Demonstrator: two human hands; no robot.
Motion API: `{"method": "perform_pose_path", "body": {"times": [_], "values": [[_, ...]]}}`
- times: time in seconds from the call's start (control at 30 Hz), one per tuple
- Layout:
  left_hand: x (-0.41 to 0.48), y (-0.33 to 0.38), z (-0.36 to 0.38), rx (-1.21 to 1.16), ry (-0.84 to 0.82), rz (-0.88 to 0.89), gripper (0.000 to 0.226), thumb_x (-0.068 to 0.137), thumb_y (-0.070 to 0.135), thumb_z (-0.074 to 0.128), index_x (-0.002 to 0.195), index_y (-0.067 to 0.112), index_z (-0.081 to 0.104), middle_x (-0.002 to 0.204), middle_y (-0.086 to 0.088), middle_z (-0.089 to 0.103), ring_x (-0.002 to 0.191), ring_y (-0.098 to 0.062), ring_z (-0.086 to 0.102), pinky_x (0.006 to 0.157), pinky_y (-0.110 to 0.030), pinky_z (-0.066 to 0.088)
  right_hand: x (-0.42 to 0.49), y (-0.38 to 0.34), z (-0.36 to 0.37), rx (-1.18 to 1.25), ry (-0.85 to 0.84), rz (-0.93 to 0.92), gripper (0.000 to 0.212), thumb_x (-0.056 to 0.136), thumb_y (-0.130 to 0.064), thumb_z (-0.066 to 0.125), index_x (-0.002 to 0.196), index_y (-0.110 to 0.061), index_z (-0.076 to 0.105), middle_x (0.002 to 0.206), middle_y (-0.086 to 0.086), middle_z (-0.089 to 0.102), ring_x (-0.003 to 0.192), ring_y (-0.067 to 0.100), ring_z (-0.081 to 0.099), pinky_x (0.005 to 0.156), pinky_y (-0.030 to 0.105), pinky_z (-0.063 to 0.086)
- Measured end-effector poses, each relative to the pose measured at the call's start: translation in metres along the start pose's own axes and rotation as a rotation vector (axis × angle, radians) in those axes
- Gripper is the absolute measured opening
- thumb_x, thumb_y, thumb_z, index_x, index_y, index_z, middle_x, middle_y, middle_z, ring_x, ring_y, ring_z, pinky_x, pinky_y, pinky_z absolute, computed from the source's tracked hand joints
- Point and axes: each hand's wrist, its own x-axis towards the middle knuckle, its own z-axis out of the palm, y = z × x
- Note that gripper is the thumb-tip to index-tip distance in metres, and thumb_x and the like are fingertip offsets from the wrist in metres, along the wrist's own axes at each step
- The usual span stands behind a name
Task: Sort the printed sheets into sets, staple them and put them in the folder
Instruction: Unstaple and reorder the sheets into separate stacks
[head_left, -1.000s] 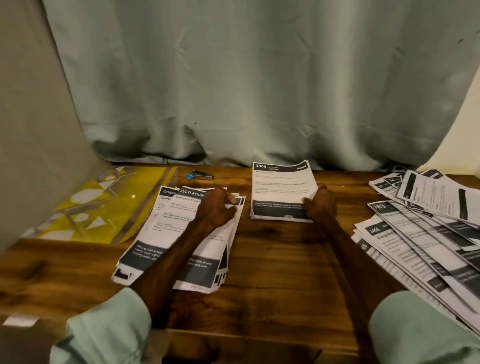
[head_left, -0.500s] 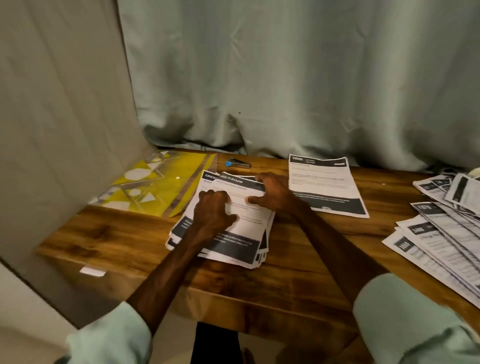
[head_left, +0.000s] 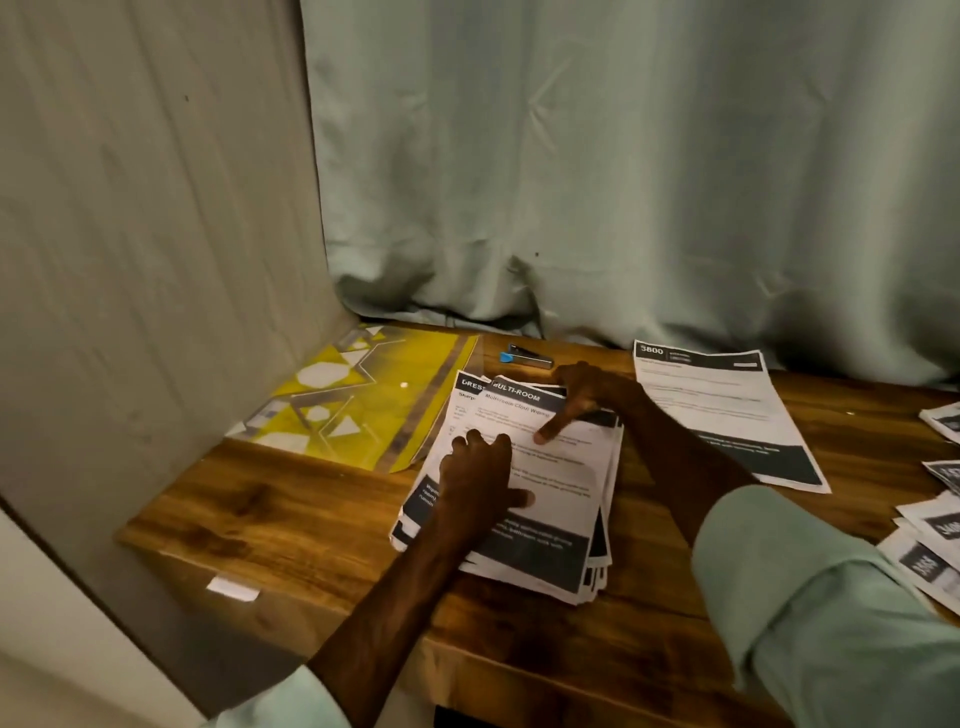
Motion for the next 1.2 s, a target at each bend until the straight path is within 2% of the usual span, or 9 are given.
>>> {"method": "perform_pose_path", "body": {"times": [0.13, 0.57, 0.73, 0.87, 0.93, 1.0, 1.07, 1.13, 1.2], "values": [[0.004, -0.002, -0.001, -0.002, -0.001, 0.003, 0.063, 0.087, 0.051, 0.074, 0.135, 0.019, 0.048, 0.141, -0.014, 0.049, 0.129, -0.031, 0.05, 0.101, -0.04, 0.048, -0.003, -0.009, -0.008, 0.054, -0.039, 0.017, 0.11, 0.022, -0.064, 0.097, 0.118, -0.031, 0.057, 0.111, -0.008, 0.069, 0.096, 0.017, 0.067, 0.085, 0.039, 0.057], [0.005, 0.003, -0.004, 0.018, 0.004, 0.025, 0.06, 0.088, 0.046, 0.075, 0.134, 0.017, 0.05, 0.137, -0.013, 0.053, 0.125, -0.03, 0.053, 0.099, -0.038, 0.049, 0.016, -0.009, -0.015, -0.071, -0.046, -0.017, 0.124, 0.005, -0.076, 0.088, 0.118, -0.028, 0.066, 0.11, -0.009, 0.071, 0.097, 0.018, 0.068, 0.094, 0.042, 0.056], [0.006, 0.006, -0.006, 0.034, -0.013, 0.015, 0.062, 0.088, 0.046, 0.075, 0.136, 0.016, 0.048, 0.137, -0.013, 0.052, 0.125, -0.029, 0.052, 0.099, -0.038, 0.048, 0.008, -0.005, -0.01, 0.015, 0.005, -0.051, 0.105, 0.022, -0.064, 0.097, 0.114, -0.03, 0.06, 0.111, -0.008, 0.069, 0.095, 0.016, 0.067, 0.088, 0.04, 0.058], [0.004, 0.005, -0.007, -0.003, -0.01, -0.021, 0.062, 0.086, 0.047, 0.077, 0.134, 0.017, 0.05, 0.138, -0.011, 0.052, 0.126, -0.029, 0.051, 0.102, -0.04, 0.047, -0.012, -0.015, -0.019, 0.065, 0.092, -0.131, 0.072, 0.051, -0.029, 0.1, 0.111, -0.021, 0.061, 0.108, -0.003, 0.068, 0.087, 0.014, 0.064, 0.073, 0.03, 0.055], [0.001, 0.001, -0.006, -0.099, -0.003, -0.034, 0.059, 0.083, 0.045, 0.08, 0.128, 0.017, 0.054, 0.136, -0.009, 0.055, 0.125, -0.027, 0.052, 0.104, -0.042, 0.047, -0.022, -0.02, -0.028, 0.056, 0.172, -0.189, 0.072, 0.052, -0.028, 0.099, 0.116, -0.019, 0.067, 0.115, 0.001, 0.071, 0.091, 0.018, 0.067, 0.081, 0.033, 0.057], [-0.004, -0.002, -0.006, -0.264, 0.107, -0.049, 0.054, 0.078, 0.039, 0.086, 0.12, 0.019, 0.058, 0.13, -0.005, 0.059, 0.121, -0.025, 0.055, 0.1, -0.04, 0.049, -0.041, -0.024, -0.038, -0.008, 0.24, -0.262, 0.076, 0.053, -0.035, 0.098, 0.122, -0.019, 0.069, 0.117, 0.0, 0.071, 0.098, 0.021, 0.067, 0.088, 0.033, 0.055], [-0.008, -0.008, -0.016, -0.425, 0.365, -0.089, 0.062, 0.073, 0.037, 0.09, 0.123, 0.018, 0.058, 0.13, -0.006, 0.059, 0.124, -0.027, 0.052, 0.098, -0.035, 0.046, -0.064, -0.022, -0.048, 0.0, 0.281, -0.333, 0.072, 0.056, -0.037, 0.098, 0.12, -0.018, 0.07, 0.115, -0.001, 0.071, 0.099, 0.02, 0.068, 0.088, 0.034, 0.055], [-0.004, -0.018, -0.036, -0.455, 0.61, -0.094, 0.095, 0.065, 0.044, 0.093, 0.141, 0.012, 0.046, 0.144, -0.011, 0.049, 0.135, -0.032, 0.04, 0.109, -0.039, 0.036, -0.094, -0.018, -0.06, 0.094, 0.275, -0.389, 0.066, 0.057, -0.036, 0.098, 0.116, -0.02, 0.072, 0.11, -0.003, 0.074, 0.093, 0.014, 0.071, 0.084, 0.035, 0.059], [0.0, -0.03, -0.063, -0.627, 0.624, -0.046, 0.121, 0.055, 0.05, 0.098, 0.15, 0.012, 0.033, 0.149, -0.009, 0.047, 0.139, -0.028, 0.042, 0.115, -0.041, 0.037, -0.128, -0.015, -0.074, 0.216, 0.229, -0.437, 0.057, 0.062, -0.028, 0.097, 0.112, -0.02, 0.072, 0.102, -0.005, 0.077, 0.086, 0.011, 0.074, 0.077, 0.032, 0.062]]}}
